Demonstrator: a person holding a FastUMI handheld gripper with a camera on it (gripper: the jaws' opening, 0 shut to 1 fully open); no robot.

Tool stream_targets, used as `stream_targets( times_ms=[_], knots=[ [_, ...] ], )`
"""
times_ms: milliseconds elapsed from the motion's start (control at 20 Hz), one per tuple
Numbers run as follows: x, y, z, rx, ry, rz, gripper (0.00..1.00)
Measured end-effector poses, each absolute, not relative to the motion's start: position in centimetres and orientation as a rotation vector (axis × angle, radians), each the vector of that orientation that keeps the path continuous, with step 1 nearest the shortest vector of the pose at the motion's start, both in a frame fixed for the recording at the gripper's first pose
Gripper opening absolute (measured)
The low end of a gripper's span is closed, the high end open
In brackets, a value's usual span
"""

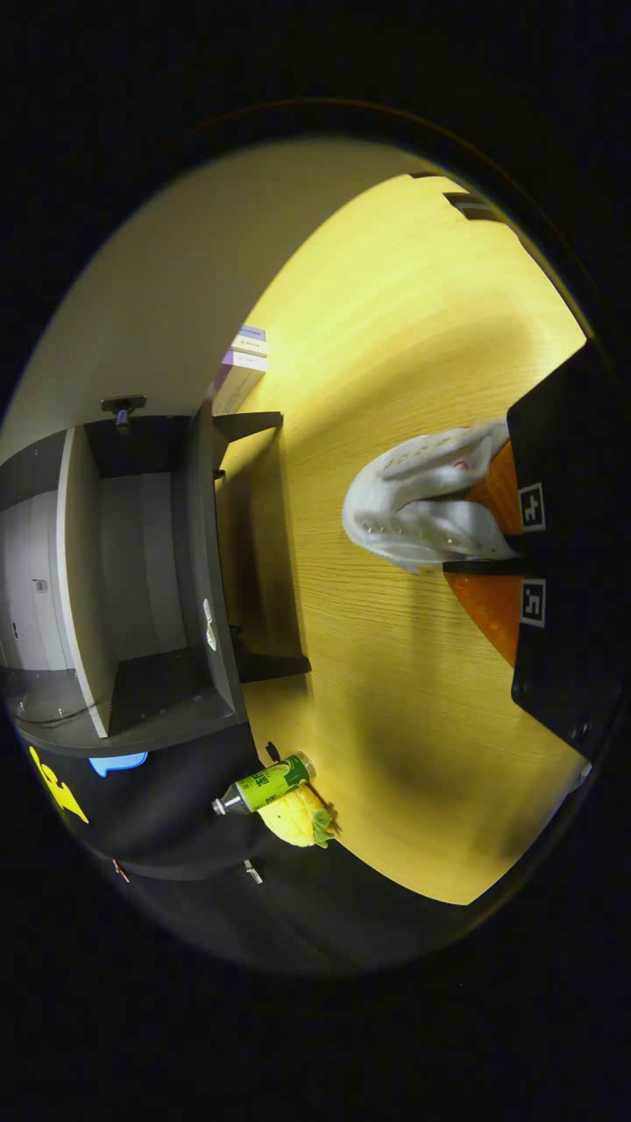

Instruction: Open the shoe cabinet door, grab the shoes and put them into the shoe cabinet, then close the shoe cabinet door.

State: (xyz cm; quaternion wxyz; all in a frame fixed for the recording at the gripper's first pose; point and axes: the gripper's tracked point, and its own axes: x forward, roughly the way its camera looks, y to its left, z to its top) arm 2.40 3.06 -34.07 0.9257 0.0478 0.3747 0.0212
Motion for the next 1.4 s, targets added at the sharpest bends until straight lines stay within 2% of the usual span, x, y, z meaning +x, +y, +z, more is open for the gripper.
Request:
stream_targets(
  times_ms=[150, 450, 750, 1400],
  knots=[
    [2.9, 2.8, -29.9, 0.114, 0.767, 0.037, 0.05],
    [5.7, 4.3, -17.9, 0.047, 0.625, 0.052, 0.05],
    [11.4, 6.2, -8.8, 0.024, 0.497, 0.076, 0.05],
    [28.1, 6.3, -0.7, -0.052, 0.349, 0.136, 0.05]
  ],
)
